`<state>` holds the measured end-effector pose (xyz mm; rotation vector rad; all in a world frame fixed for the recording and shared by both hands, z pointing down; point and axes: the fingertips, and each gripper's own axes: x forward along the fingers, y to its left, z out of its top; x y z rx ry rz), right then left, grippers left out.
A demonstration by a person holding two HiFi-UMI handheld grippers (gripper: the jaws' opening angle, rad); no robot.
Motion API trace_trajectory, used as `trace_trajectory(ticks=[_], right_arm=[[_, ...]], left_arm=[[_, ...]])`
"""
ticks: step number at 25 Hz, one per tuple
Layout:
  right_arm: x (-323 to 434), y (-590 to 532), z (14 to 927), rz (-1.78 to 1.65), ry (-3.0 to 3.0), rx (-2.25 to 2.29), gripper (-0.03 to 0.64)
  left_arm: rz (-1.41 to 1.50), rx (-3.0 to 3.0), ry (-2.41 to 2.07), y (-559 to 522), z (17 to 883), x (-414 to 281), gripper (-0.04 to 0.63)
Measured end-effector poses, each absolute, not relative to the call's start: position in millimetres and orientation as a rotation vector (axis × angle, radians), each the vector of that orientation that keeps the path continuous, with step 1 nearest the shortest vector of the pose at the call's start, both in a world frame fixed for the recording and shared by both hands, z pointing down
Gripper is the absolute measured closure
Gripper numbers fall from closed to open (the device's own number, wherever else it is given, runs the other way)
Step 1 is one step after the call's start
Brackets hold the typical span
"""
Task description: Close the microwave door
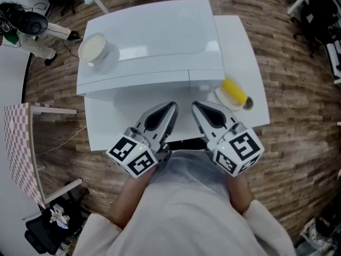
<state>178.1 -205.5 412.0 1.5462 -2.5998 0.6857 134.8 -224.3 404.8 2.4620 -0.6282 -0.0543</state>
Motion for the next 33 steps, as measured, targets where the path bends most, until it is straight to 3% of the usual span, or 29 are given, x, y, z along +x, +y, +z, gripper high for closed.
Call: trace_trajectory(ticks=[20, 33], right_arm=[[166, -176, 382, 0.613, -2.538, 1.611, 0.594], [132, -148, 362, 0.616, -2.561, 1.574, 0.594]], left_arm=[[-0.041, 2.474, -0.481, -201, 386, 138, 0.577], [-0.022, 2.507, -0.445, -182, 375, 87, 0.577]])
